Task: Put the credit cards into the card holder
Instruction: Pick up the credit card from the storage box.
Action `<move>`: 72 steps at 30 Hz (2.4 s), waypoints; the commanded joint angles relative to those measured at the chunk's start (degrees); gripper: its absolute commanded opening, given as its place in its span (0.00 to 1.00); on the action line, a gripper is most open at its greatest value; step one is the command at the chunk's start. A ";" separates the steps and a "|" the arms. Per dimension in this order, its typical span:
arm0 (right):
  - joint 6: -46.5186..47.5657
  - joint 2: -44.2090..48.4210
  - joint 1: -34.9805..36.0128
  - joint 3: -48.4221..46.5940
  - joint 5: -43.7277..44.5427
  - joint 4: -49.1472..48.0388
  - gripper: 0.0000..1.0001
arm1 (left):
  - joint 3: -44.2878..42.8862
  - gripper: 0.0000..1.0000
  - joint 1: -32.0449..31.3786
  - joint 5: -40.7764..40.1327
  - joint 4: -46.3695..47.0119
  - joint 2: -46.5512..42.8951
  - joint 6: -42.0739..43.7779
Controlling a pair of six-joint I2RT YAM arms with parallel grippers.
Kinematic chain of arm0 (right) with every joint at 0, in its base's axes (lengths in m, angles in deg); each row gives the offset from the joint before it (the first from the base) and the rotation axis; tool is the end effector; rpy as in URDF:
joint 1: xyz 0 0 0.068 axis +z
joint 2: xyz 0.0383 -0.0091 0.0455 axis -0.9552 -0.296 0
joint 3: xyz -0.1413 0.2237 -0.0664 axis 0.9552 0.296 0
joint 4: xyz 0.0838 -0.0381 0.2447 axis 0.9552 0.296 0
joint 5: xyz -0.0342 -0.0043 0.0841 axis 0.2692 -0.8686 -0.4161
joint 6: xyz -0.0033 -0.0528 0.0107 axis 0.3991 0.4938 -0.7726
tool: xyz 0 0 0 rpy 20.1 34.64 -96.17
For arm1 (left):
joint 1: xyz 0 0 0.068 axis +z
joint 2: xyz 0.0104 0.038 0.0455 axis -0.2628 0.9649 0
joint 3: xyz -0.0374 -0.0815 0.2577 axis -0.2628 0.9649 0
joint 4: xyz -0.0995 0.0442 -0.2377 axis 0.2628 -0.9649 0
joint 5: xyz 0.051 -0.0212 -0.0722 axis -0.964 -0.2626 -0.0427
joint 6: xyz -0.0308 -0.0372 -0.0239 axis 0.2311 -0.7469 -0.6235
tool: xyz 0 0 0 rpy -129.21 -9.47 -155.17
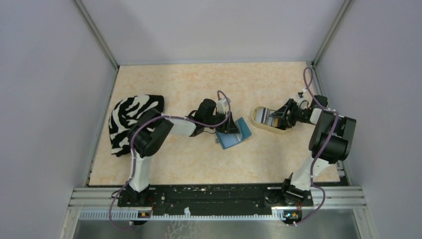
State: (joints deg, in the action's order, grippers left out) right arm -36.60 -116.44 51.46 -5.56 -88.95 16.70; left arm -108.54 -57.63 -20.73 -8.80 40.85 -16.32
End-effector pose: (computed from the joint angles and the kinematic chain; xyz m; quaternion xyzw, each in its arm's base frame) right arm 0.3133 -0.0902 0.1449 0.1491 0.8472 0.4496 0.2405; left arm 0.3015 -0.2997 0.1276 0.2123 0.8132 -0.4776 0.2560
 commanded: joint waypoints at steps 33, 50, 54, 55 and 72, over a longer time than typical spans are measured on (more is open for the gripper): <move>4.41 2.56 -4.01 -4.56 8.52 7.09 0.20 | 0.56 0.57 -0.32 -0.55 -0.66 -1.52 1.45; 5.72 5.30 -5.83 -5.11 11.36 9.12 0.00 | -0.22 0.58 -0.33 -0.28 -1.26 -1.30 1.84; 8.07 8.69 -6.01 -6.27 13.60 11.35 0.00 | -0.85 0.58 -0.33 -0.08 -2.24 -1.43 2.36; 8.84 9.48 -6.08 -6.66 14.19 12.01 0.00 | -0.96 0.58 -0.32 -0.14 -2.69 -1.47 2.57; 25.18 28.65 -0.15 -2.71 -11.78 7.41 0.00 | 6.75 0.60 2.14 1.38 6.67 -11.61 4.25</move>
State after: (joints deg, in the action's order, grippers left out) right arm -17.61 -95.37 47.16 -10.32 -87.66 29.75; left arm -106.18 -56.58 -20.03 -10.61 35.23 -13.37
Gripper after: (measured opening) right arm 0.007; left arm 0.596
